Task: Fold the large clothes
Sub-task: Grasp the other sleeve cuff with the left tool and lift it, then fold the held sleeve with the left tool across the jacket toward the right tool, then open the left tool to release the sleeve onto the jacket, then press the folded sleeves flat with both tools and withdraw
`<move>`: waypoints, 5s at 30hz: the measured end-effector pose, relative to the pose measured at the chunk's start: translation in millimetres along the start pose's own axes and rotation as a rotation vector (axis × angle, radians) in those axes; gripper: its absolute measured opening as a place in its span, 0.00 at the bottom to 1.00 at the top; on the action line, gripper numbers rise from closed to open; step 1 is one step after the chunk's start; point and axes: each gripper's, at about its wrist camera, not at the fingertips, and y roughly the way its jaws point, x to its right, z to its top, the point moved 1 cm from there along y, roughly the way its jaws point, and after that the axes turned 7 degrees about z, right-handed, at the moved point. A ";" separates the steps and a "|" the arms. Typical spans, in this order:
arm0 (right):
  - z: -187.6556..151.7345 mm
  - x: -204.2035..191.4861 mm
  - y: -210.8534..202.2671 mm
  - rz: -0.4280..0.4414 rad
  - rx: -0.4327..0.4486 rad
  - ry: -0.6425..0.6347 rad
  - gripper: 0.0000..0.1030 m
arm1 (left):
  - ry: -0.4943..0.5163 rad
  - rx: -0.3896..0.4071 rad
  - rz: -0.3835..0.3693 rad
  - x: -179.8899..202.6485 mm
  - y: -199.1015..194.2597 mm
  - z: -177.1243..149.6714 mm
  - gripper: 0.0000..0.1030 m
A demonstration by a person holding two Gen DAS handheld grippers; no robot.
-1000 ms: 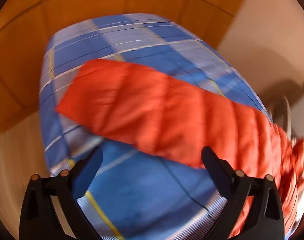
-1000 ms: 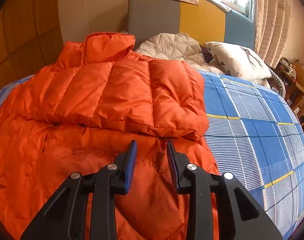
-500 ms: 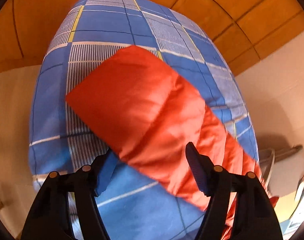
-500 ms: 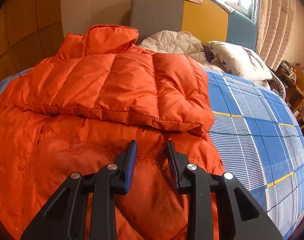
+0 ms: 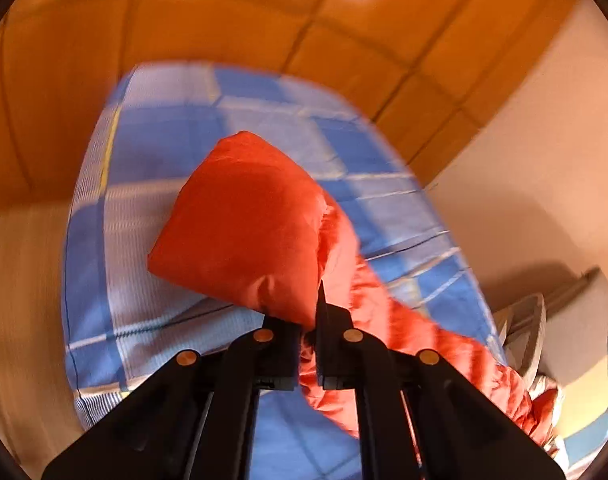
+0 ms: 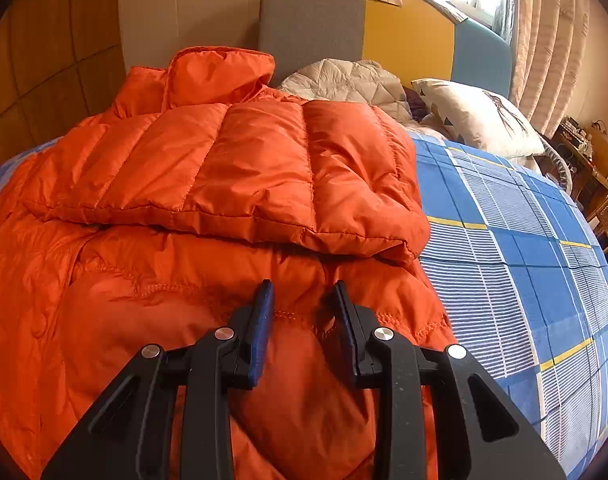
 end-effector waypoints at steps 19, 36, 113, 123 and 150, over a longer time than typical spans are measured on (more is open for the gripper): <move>-0.8 0.9 2.7 0.000 -0.006 0.008 0.30 | 0.635 0.195 -0.319 198.2 -137.3 -115.3 0.04; -4.0 3.3 6.6 0.012 -0.005 0.030 0.30 | 0.982 0.146 -0.427 263.8 -175.7 -276.5 0.05; 80.7 -80.0 4.8 0.106 0.118 -0.095 0.30 | 0.903 0.092 -0.197 233.8 -73.8 -219.1 0.80; 111.9 -56.1 65.6 0.071 0.066 -0.070 0.30 | 0.910 0.159 -0.113 240.9 -42.6 -227.8 0.85; 103.8 -63.5 103.2 0.030 0.049 -0.089 0.30 | 0.843 0.135 -0.188 243.9 -44.2 -221.5 0.91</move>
